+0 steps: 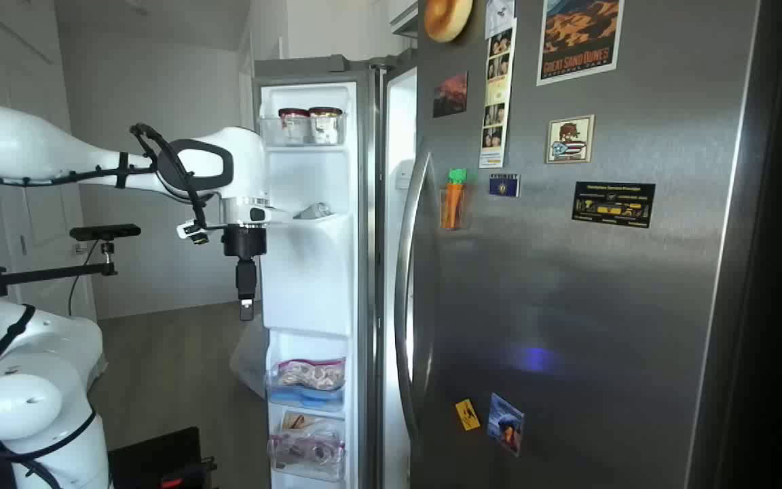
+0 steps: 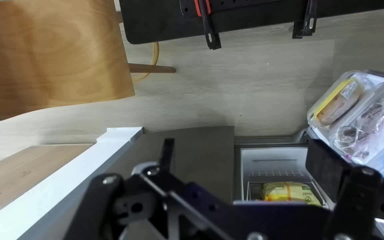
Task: Remove the packet of meat from the fridge and put it on the surface to the right of the fridge
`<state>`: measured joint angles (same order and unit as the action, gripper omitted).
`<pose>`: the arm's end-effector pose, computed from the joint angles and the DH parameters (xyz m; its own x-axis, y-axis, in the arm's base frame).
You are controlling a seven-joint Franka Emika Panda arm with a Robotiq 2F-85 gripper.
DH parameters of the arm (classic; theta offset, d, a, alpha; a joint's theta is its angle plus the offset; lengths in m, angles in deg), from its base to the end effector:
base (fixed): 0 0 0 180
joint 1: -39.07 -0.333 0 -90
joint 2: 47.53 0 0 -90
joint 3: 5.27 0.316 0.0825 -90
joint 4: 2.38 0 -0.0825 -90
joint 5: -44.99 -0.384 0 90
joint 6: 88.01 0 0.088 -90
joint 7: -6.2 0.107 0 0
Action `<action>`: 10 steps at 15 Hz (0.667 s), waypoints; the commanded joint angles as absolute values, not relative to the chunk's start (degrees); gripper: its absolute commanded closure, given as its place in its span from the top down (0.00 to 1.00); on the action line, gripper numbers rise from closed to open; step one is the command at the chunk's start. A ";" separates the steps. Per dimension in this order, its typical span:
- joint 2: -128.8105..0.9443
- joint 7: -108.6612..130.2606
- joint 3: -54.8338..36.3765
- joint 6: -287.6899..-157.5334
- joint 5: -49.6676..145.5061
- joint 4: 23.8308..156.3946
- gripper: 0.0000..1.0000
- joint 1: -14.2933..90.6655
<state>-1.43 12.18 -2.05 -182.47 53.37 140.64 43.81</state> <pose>0.3037 -0.0196 0.5378 0.9903 -0.1363 -0.0255 -0.1292 -0.9736 0.1883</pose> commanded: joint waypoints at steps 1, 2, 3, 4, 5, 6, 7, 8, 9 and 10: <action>-1.52 12.65 -2.62 -182.26 53.76 140.49 1.00 42.98; -1.52 12.65 -2.63 -182.26 53.76 140.49 1.00 42.98; -1.52 12.65 -2.63 -182.27 53.76 140.49 1.00 42.98; -1.52 12.65 -2.63 -182.27 53.76 140.49 1.00 42.98; -2.03 12.43 -2.61 -182.67 53.91 139.76 1.00 42.86; -2.40 12.43 -2.50 -183.40 54.07 138.86 1.00 42.75; -2.41 12.42 -2.32 -184.20 54.33 138.25 1.00 42.65; -2.76 12.42 -2.17 -185.18 54.50 137.37 1.00 42.54; -3.21 12.59 -2.00 -186.37 54.72 136.10 1.00 42.47; -3.41 12.62 -1.90 -187.38 54.83 134.95 1.00 42.37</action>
